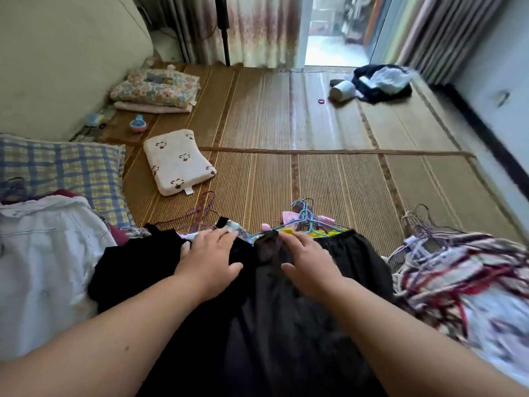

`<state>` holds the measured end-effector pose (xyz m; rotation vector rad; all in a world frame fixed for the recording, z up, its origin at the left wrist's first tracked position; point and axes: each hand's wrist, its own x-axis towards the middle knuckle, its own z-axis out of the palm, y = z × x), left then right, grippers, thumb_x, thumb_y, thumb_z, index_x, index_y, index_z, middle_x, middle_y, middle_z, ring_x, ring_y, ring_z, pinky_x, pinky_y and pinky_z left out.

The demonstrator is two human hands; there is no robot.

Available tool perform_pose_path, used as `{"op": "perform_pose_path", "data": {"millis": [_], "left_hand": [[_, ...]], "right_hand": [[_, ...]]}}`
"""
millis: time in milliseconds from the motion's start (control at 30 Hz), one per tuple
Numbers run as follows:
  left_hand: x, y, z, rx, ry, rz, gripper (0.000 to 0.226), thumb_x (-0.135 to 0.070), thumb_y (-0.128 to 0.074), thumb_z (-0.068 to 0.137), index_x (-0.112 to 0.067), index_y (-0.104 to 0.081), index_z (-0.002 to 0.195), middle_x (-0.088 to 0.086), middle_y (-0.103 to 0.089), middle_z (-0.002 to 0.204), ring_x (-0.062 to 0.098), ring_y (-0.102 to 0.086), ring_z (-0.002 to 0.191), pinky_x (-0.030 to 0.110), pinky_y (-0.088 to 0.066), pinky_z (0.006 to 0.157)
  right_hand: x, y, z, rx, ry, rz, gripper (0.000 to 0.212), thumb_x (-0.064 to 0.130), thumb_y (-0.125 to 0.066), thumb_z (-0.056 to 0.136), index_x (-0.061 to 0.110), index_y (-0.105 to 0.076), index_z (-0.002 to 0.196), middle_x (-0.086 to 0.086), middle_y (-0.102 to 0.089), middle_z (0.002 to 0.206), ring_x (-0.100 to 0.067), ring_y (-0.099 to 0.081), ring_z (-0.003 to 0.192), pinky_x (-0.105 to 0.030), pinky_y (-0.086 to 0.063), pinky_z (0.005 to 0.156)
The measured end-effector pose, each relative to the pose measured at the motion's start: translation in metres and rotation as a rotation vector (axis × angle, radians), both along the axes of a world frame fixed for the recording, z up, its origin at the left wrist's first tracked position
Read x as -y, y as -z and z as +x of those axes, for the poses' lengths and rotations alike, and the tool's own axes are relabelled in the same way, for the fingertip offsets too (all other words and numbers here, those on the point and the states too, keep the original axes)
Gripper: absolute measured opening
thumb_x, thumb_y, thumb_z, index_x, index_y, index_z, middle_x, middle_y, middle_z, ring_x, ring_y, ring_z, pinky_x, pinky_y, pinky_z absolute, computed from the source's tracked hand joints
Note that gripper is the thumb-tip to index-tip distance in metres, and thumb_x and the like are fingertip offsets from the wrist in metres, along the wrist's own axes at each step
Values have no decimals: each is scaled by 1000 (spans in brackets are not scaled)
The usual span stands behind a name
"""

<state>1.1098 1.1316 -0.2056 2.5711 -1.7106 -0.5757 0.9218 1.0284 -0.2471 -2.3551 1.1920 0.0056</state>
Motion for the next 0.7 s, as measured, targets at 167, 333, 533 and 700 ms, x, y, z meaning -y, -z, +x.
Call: {"op": "perform_pose_path", "data": {"millis": [167,333,533,700], "left_hand": [[1,-22,-101,-105,71,1,64,-56,-53,84,-39,-32,142,-8,-28,151,19,-19,140,49,-22,110],[25,-32,-199,-225,157,-59,57,-52,-55,85,-38,-39,138,-12,-39,145,17,-27,137,45,-30,108],[78,0,-306,-348,124,-41,45,-40,-57,87,-32,-52,130,-8,-51,133,18,-38,130,44,-35,107],[147,52,-402,-333,52,52,43,-40,-58,85,-35,-55,127,-9,-53,131,17,-43,127,43,-39,103]], "right_hand": [[-18,-22,-126,-73,134,47,71,36,-59,85,36,-23,146,-2,-25,152,-24,-32,136,-42,-33,108],[4,-30,-241,-102,269,107,67,37,-60,82,33,-32,143,-4,-25,151,-21,-29,138,-40,-31,111],[52,-1,-376,-138,408,190,61,35,-59,86,27,-36,142,-5,-28,149,-20,-31,137,-37,-30,111],[125,46,-487,-197,401,274,58,35,-55,89,28,-33,142,-4,-31,146,-20,-35,132,-35,-34,106]]}}
